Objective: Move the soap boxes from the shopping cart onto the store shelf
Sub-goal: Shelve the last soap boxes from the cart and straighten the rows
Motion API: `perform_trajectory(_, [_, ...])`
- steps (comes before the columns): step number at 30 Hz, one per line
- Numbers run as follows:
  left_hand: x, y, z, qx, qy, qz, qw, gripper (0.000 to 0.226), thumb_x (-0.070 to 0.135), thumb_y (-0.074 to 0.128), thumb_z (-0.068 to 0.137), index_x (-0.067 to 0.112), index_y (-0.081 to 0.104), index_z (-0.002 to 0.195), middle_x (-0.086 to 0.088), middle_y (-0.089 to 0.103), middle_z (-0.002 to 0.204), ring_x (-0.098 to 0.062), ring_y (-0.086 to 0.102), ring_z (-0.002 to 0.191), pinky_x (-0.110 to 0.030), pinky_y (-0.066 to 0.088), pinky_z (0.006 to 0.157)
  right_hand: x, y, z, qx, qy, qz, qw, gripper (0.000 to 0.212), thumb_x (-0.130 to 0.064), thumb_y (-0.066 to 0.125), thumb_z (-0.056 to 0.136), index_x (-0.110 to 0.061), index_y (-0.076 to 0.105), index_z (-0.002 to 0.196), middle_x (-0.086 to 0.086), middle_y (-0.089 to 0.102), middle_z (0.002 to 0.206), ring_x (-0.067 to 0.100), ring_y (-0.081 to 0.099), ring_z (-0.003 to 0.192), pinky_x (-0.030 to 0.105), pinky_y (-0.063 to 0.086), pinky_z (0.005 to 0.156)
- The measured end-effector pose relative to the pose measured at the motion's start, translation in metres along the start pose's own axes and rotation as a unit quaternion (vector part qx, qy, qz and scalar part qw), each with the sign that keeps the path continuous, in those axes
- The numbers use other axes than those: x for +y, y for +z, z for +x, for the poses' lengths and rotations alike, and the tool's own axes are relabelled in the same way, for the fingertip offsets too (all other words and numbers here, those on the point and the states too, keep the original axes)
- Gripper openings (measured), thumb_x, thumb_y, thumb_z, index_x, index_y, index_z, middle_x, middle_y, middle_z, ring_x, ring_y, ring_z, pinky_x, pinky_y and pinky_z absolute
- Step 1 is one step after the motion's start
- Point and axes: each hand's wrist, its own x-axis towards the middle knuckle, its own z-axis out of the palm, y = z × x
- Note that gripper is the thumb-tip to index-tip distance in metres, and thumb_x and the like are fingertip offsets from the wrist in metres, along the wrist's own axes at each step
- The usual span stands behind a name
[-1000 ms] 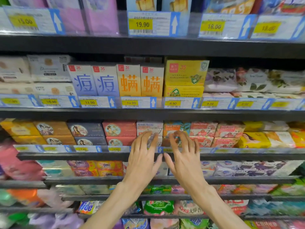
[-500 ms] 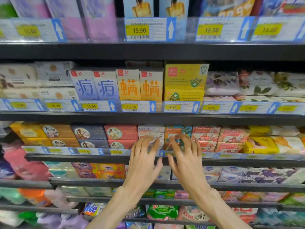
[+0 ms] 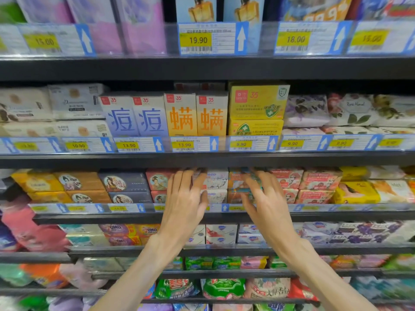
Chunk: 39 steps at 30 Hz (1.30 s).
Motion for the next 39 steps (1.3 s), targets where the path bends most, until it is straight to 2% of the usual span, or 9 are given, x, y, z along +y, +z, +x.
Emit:
perform_trajectory(4, [-0.015,0.001,0.009,-0.020,-0.021,0.034,0.999,0.050,0.022,0.064,0.089,0.013,0.050,0.136,-0.012,0.048,0.131,-0.035,0.043,0.120,-0.049,0.037,0.103,-0.013,0.005,0.017,-0.016,-0.006,-0.045,0.999,0.033,-0.029,0.066,0.089,-0.010,0.062,0.117,0.015,0.056,0.118,0.038,0.053,0.106,0.049,0.047,0.094])
perform_trajectory(8, [-0.028,0.003,0.014,-0.012,0.008,0.053,0.998,0.038,0.024,0.061,0.093,0.012,0.056,0.129,-0.013,0.051,0.131,-0.038,0.043,0.123,-0.053,0.033,0.108,-0.021,0.008,0.032,-0.033,-0.018,-0.084,0.996,0.039,-0.039,0.062,0.092,-0.009,0.064,0.116,0.013,0.061,0.111,0.037,0.055,0.105,0.050,0.042,0.098])
perform_trajectory(16, [-0.035,0.005,0.021,-0.024,0.000,0.083,0.996,0.035,0.026,0.071,0.089,0.009,0.066,0.119,-0.018,0.061,0.121,-0.044,0.051,0.116,-0.062,0.035,0.105,-0.030,0.011,0.057,-0.132,0.069,-0.083,0.985,0.022,-0.041,0.075,0.081,-0.020,0.076,0.087,0.012,0.072,0.093,0.041,0.064,0.096,0.054,0.046,0.092])
perform_trajectory(19, [-0.035,0.006,0.021,-0.026,-0.004,0.086,0.996,0.033,0.026,0.074,0.087,0.008,0.068,0.114,-0.019,0.062,0.118,-0.045,0.053,0.113,-0.062,0.035,0.104,-0.032,0.007,0.062,-0.152,0.073,-0.079,0.982,0.030,-0.045,0.069,0.087,-0.019,0.076,0.099,0.016,0.071,0.105,0.042,0.060,0.108,0.054,0.039,0.101])
perform_trajectory(22, [-0.034,0.007,0.021,-0.028,-0.010,0.092,0.995,0.036,0.024,0.079,0.083,0.008,0.068,0.113,-0.019,0.063,0.117,-0.045,0.054,0.114,-0.063,0.037,0.105,-0.033,0.004,0.065,-0.194,0.084,-0.091,0.973,0.041,-0.053,0.048,0.096,-0.026,0.067,0.122,0.010,0.063,0.128,0.035,0.048,0.127,0.045,0.025,0.111])
perform_trajectory(25, [-0.033,0.008,0.021,-0.033,-0.017,0.090,0.995,0.045,0.023,0.081,0.081,0.011,0.066,0.121,-0.017,0.062,0.121,-0.043,0.052,0.118,-0.063,0.037,0.105,-0.032,0.003,0.064,-0.210,0.086,-0.087,0.970,0.043,-0.056,0.042,0.098,-0.028,0.066,0.121,0.007,0.062,0.129,0.032,0.047,0.127,0.042,0.024,0.110])
perform_trajectory(30, [-0.032,0.006,0.019,-0.011,-0.004,0.095,0.995,0.036,0.025,0.078,0.084,0.008,0.067,0.114,-0.017,0.062,0.119,-0.042,0.051,0.117,-0.063,0.037,0.104,-0.031,0.001,0.065,-0.230,0.090,-0.069,0.967,0.044,-0.055,0.040,0.098,-0.030,0.063,0.125,0.008,0.057,0.135,0.033,0.042,0.132,0.044,0.025,0.112])
perform_trajectory(33, [-0.033,0.008,0.018,-0.015,-0.003,0.092,0.996,0.041,0.026,0.075,0.086,0.011,0.064,0.123,-0.016,0.060,0.124,-0.040,0.049,0.121,-0.062,0.036,0.105,-0.031,0.002,0.064,-0.229,0.089,-0.073,0.967,0.045,-0.056,0.039,0.099,-0.030,0.062,0.126,0.008,0.058,0.134,0.033,0.041,0.132,0.044,0.025,0.112])
perform_trajectory(39, [-0.033,0.009,0.015,-0.004,0.003,0.096,0.995,0.040,0.026,0.068,0.092,0.012,0.060,0.129,-0.015,0.056,0.130,-0.039,0.044,0.125,-0.058,0.033,0.108,-0.030,0.006,0.061,-0.179,0.070,-0.076,0.978,0.040,-0.051,0.052,0.095,-0.021,0.069,0.115,0.012,0.063,0.125,0.038,0.047,0.126,0.049,0.026,0.109])
